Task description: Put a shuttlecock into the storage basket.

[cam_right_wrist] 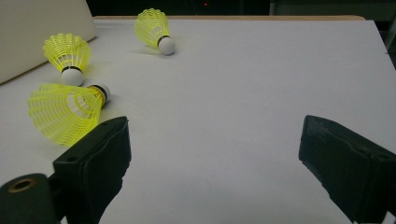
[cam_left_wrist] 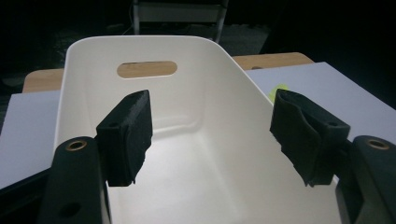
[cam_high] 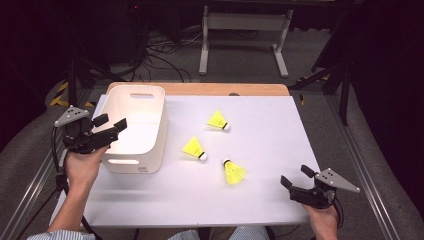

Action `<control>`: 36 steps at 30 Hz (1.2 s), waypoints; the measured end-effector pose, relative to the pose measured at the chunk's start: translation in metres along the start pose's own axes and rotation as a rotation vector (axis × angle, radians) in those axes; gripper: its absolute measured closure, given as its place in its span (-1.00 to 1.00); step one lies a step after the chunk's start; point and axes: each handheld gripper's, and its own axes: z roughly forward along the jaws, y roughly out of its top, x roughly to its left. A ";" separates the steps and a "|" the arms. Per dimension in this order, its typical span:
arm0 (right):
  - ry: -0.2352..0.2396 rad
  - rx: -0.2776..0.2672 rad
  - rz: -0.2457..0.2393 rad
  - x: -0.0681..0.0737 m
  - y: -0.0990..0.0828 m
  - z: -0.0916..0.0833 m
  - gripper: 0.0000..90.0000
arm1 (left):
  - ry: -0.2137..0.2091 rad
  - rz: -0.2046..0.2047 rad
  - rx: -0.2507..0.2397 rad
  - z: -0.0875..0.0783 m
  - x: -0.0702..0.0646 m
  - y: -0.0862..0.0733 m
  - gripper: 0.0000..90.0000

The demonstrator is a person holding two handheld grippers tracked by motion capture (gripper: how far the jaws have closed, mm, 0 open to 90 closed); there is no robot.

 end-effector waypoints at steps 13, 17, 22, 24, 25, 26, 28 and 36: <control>0.006 -0.008 0.007 0.000 0.000 -0.002 -0.78 | -0.043 0.018 0.013 0.017 -0.019 0.006 -0.31; 0.007 -0.008 0.012 -0.001 0.000 -0.001 -0.78 | -0.062 0.023 0.019 0.023 -0.026 0.007 -0.31; 0.009 -0.006 0.007 0.000 0.000 -0.001 -0.78 | -0.083 0.034 0.030 0.030 -0.035 0.009 -0.32; 0.009 -0.005 0.008 0.000 0.000 -0.001 -0.78 | -0.092 0.036 0.032 0.034 -0.038 0.010 -0.32; 0.008 -0.006 0.009 -0.001 0.000 -0.001 -0.78 | -0.093 0.038 0.034 0.035 -0.039 0.010 -0.32; 0.009 -0.007 0.010 -0.001 0.000 -0.001 -0.78 | -0.095 0.038 0.035 0.036 -0.040 0.010 -0.32; 0.009 -0.007 0.009 -0.001 0.000 -0.001 -0.78 | -0.096 0.039 0.040 0.038 -0.044 0.009 -0.32; 0.009 -0.007 0.009 -0.001 0.000 -0.001 -0.78 | -0.120 0.047 0.047 0.047 -0.054 0.010 -0.32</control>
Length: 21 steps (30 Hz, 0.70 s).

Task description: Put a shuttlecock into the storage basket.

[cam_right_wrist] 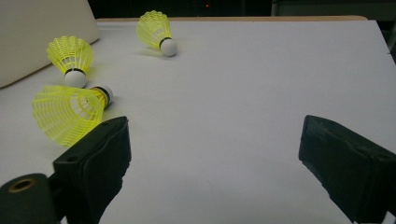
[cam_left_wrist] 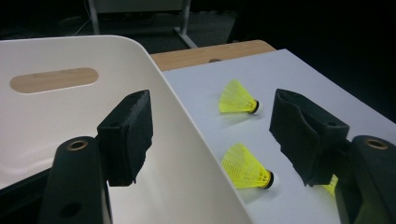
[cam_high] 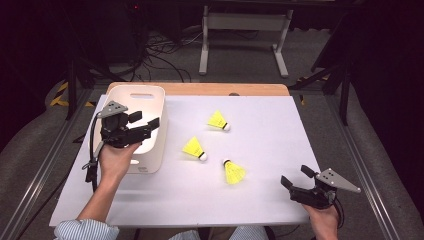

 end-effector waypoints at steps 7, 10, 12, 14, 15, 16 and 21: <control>0.002 0.004 -0.005 0.002 0.000 0.000 -0.78 | -0.025 0.016 0.016 0.011 -0.011 0.003 -0.31; 0.001 0.001 -0.002 0.001 0.000 0.000 -0.78 | -0.031 0.020 0.019 0.014 -0.015 0.004 -0.31; 0.001 0.001 -0.001 0.000 0.000 0.000 -0.78 | -0.036 0.021 0.022 0.017 -0.017 0.004 -0.31; 0.003 0.002 -0.004 0.001 0.000 0.000 -0.78 | -0.044 0.022 0.027 0.019 -0.020 0.004 -0.32; 0.004 0.001 -0.005 0.001 0.000 0.000 -0.78 | -0.043 0.024 0.027 0.020 -0.020 0.004 -0.31; 0.004 0.001 -0.005 0.001 0.000 0.000 -0.78 | -0.045 0.025 0.030 0.021 -0.022 0.004 -0.32; 0.005 0.000 -0.002 0.001 0.000 0.000 -0.78 | -0.053 0.040 0.044 0.027 -0.028 0.005 -0.32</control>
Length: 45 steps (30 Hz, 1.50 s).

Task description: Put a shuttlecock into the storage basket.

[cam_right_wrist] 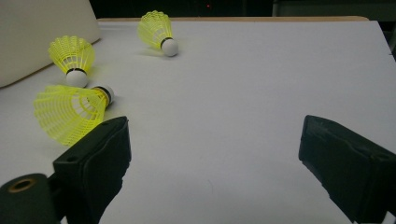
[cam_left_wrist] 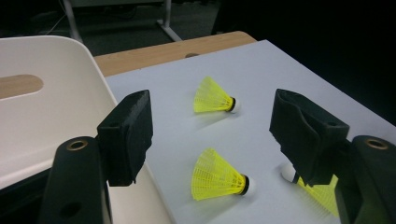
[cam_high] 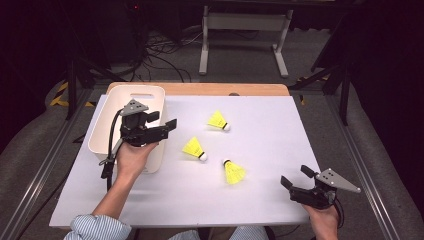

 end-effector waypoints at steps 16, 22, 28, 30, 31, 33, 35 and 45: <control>0.001 0.004 -0.001 0.000 0.000 0.000 -0.78 | -0.007 0.026 0.087 0.023 -0.018 0.003 -0.33; 0.001 0.011 -0.004 0.001 0.000 0.001 -0.78 | 0.006 0.039 0.130 0.031 -0.023 0.004 -0.33; 0.001 0.008 0.002 0.000 0.000 0.000 -0.78 | 0.016 0.042 0.174 0.040 -0.026 0.004 -0.33; 0.002 0.010 -0.003 0.001 0.000 0.001 -0.78 | 0.020 0.043 0.202 0.044 -0.028 0.005 -0.33; 0.002 0.010 -0.003 0.001 0.000 0.001 -0.78 | 0.020 0.043 0.202 0.044 -0.028 0.005 -0.34; 0.004 0.010 -0.006 0.001 0.000 0.001 -0.78 | 0.026 0.044 0.216 0.047 -0.030 0.005 -0.34; 0.002 0.010 -0.004 0.001 0.000 0.001 -0.78 | 0.029 0.047 0.237 0.050 -0.033 0.005 -0.34; 0.002 0.011 -0.009 0.001 0.000 0.001 -0.78 | 0.059 0.071 0.336 0.065 -0.042 0.001 -0.34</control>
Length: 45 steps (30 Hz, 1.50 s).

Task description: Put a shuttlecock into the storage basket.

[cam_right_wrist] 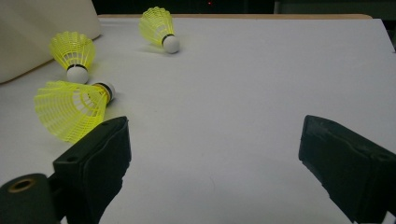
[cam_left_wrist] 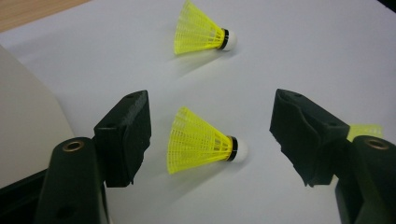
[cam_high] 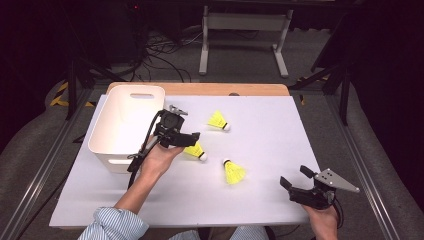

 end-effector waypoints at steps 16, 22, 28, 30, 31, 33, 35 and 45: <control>0.006 0.003 -0.012 0.002 0.000 0.001 -0.78 | 0.032 -0.029 0.110 0.025 0.001 0.001 -0.35; 0.008 0.003 -0.010 0.002 0.000 0.001 -0.78 | 0.031 -0.050 0.143 0.034 0.002 0.000 -0.33; 0.011 0.004 -0.012 0.002 0.000 0.001 -0.78 | 0.031 -0.071 0.172 0.042 0.002 -0.001 -0.31; 0.012 0.003 -0.013 0.002 0.000 0.001 -0.78 | 0.029 -0.078 0.189 0.045 0.003 -0.001 -0.30; 0.013 0.004 -0.014 0.002 0.000 0.001 -0.78 | 0.030 -0.082 0.195 0.046 0.003 -0.001 -0.30; 0.013 0.005 -0.016 0.002 0.000 0.001 -0.78 | 0.030 -0.088 0.203 0.049 0.003 -0.002 -0.29; 0.014 0.006 -0.016 0.002 0.000 0.001 -0.78 | 0.027 -0.094 0.213 0.052 0.004 -0.002 -0.29; 0.017 0.005 -0.015 0.002 0.000 0.001 -0.78 | 0.022 -0.115 0.238 0.061 0.007 -0.004 -0.22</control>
